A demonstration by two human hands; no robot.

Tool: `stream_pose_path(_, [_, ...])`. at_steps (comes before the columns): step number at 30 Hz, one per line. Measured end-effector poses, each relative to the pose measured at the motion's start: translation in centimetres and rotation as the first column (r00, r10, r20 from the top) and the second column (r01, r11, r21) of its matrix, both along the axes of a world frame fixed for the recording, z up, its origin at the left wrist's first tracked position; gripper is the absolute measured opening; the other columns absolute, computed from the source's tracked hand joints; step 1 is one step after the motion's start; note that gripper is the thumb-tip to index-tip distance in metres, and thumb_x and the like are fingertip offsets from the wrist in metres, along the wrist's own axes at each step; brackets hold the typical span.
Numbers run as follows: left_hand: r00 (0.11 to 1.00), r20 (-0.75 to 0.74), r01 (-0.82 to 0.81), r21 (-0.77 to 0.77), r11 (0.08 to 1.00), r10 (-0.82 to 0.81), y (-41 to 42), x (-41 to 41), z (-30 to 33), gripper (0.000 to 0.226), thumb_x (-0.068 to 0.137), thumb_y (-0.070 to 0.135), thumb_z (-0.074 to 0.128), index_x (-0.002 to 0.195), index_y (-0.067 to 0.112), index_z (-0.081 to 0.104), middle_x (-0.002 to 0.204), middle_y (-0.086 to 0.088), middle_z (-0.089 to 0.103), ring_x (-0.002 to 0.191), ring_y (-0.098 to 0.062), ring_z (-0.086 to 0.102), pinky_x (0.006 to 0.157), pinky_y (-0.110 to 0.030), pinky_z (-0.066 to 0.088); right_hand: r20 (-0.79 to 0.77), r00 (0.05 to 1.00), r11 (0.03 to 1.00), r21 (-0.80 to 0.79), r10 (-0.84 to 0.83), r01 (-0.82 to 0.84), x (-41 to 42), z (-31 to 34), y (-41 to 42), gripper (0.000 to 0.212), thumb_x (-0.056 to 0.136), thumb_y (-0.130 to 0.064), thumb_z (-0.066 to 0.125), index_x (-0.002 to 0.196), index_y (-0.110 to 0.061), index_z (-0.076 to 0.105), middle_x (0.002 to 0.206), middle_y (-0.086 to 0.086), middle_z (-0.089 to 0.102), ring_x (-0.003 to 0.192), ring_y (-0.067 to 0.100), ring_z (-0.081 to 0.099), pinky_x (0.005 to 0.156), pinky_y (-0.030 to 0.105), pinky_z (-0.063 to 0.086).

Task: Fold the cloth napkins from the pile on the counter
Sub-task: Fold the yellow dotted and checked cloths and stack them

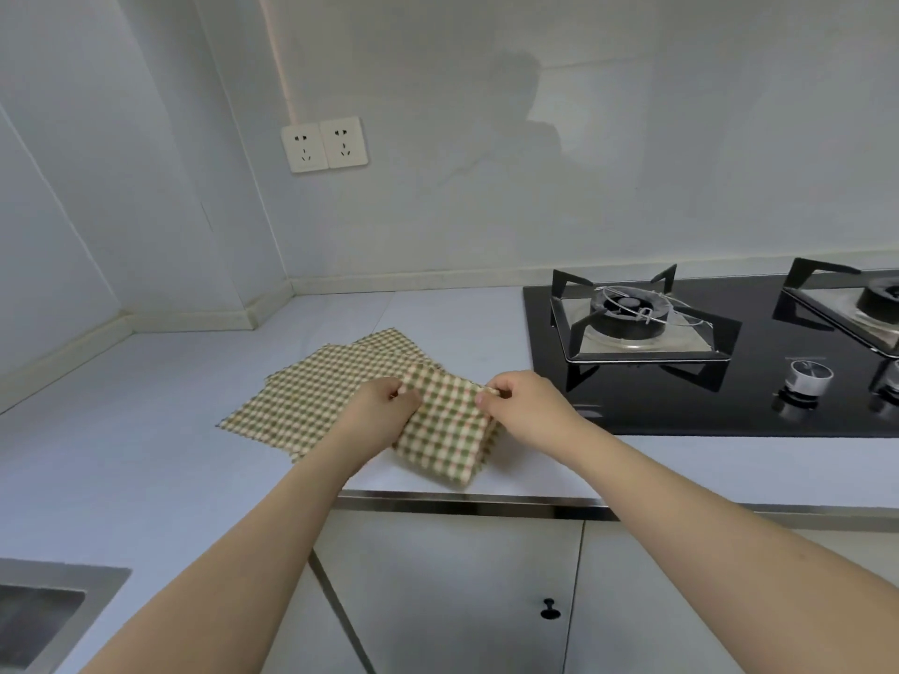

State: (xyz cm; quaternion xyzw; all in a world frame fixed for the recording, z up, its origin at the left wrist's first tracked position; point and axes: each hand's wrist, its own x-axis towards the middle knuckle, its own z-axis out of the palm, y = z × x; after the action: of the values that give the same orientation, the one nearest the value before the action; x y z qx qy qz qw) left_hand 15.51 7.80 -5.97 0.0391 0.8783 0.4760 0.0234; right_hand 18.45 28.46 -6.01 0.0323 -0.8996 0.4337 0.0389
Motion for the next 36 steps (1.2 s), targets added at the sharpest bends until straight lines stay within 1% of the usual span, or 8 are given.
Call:
stream_pose_path(6, [0.993, -0.104, 0.019, -0.377, 0.926, -0.062, 1.9, -1.9, -2.0, 0.034, 0.098, 0.033, 0.049, 0.069, 0.018, 0.040, 0.060, 0.001, 0.043, 0.054, -0.013, 0.039, 0.050, -0.028, 0.029, 0.123, 0.991, 0.943, 0.333, -0.061, 0.017, -3.2, -1.2, 1.3, 0.037, 0.093, -0.042, 0.050, 0.063, -0.020, 0.048, 0.066, -0.003, 0.056, 0.074, 0.020, 0.055, 0.084, 0.039, 0.030])
stream_pose_path(15, [0.977, -0.207, -0.080, -0.567, 0.820, -0.047, 2.9, -1.6, -3.5, 0.029, 0.101, 0.034, 0.041, 0.077, 0.018, 0.042, 0.068, 0.004, 0.050, 0.059, -0.009, 0.043, 0.050, -0.026, 0.026, 0.017, 0.999, 0.831, 0.556, -0.037, 0.021, -3.9, -2.1, 2.2, 0.049, 0.093, -0.047, 0.050, 0.054, -0.018, 0.045, 0.069, -0.001, 0.049, 0.075, 0.024, 0.052, 0.076, 0.038, 0.028])
stream_pose_path(17, [0.979, -0.198, -0.077, -0.568, 0.819, -0.046, 2.9, -1.6, -3.7, 0.028, 0.101, 0.032, 0.041, 0.076, 0.018, 0.041, 0.067, 0.004, 0.050, 0.060, -0.012, 0.046, 0.051, -0.028, 0.028, 0.024, 0.999, 0.795, 0.606, -0.029, 0.009, -3.9, -2.3, 2.3, 0.049, 0.092, -0.051, 0.050, 0.054, -0.021, 0.045, 0.081, 0.000, 0.050, 0.083, 0.023, 0.051, 0.080, 0.039, 0.030])
stream_pose_path(21, [0.975, -0.217, -0.094, -0.561, 0.822, -0.037, 2.9, -0.9, -3.6, 0.016, 0.097, 0.031, 0.045, 0.100, 0.016, 0.050, 0.089, 0.003, 0.058, 0.081, -0.020, 0.057, 0.066, -0.030, 0.041, 0.082, 0.997, 0.754, 0.655, -0.010, -0.046, -4.0, -2.2, 2.2, 0.036, 0.092, -0.058, 0.046, 0.087, -0.026, 0.062, 0.112, 0.003, 0.048, 0.108, 0.025, 0.046, 0.091, 0.043, 0.029])
stream_pose_path(23, [0.909, -0.417, -0.242, -0.564, 0.789, -0.019, 2.9, 0.4, -3.9, 0.032, 0.089, 0.039, 0.051, 0.113, 0.018, 0.051, 0.107, 0.002, 0.053, 0.096, -0.021, 0.052, 0.080, -0.036, 0.041, 0.106, 0.994, 0.762, 0.644, -0.014, -0.058, -4.1, -2.0, 2.1, 0.033, 0.091, -0.058, 0.047, 0.096, -0.028, 0.059, 0.117, 0.004, 0.048, 0.112, 0.026, 0.045, 0.094, 0.043, 0.029])
stream_pose_path(27, [0.718, -0.693, -0.376, -0.470, 0.799, -0.069, 4.7, 4.3, -4.4, 0.043, 0.072, 0.057, 0.056, 0.091, 0.018, 0.055, 0.092, 0.001, 0.049, 0.082, -0.020, 0.045, 0.073, -0.037, 0.039, 0.148, 0.988, 0.772, 0.633, -0.048, -0.057, -4.4, -1.5, 1.6, 0.024, 0.091, -0.053, 0.049, 0.096, -0.029, 0.048, 0.121, 0.005, 0.048, 0.115, 0.027, 0.043, 0.096, 0.043, 0.027])
stream_pose_path(31, [0.706, -0.695, -0.380, -0.536, 0.753, -0.138, 6.9, 5.7, -5.0, 0.035, 0.074, 0.049, 0.057, 0.077, 0.014, 0.054, 0.085, -0.002, 0.049, 0.074, -0.023, 0.045, 0.065, -0.038, 0.040, 0.182, 0.979, 0.764, 0.643, -0.086, -0.053, -4.5, -1.2, 1.2, 0.030, 0.092, -0.051, 0.050, 0.108, -0.026, 0.051, 0.125, 0.005, 0.046, 0.120, 0.026, 0.041, 0.098, 0.044, 0.026])
stream_pose_path(36, [0.735, -0.649, -0.401, -0.648, 0.647, -0.195, 7.4, 5.5, -4.5, 0.019, 0.065, 0.021, 0.047, 0.082, 0.013, 0.052, 0.082, -0.005, 0.050, 0.071, -0.026, 0.047, 0.063, -0.039, 0.039, 0.181, 0.975, 0.737, 0.675, -0.126, -0.030, -4.3, -1.3, 0.9, 0.038, 0.093, -0.053, 0.046, 0.118, -0.025, 0.051, 0.129, 0.006, 0.046, 0.122, 0.026, 0.040, 0.101, 0.046, 0.026])
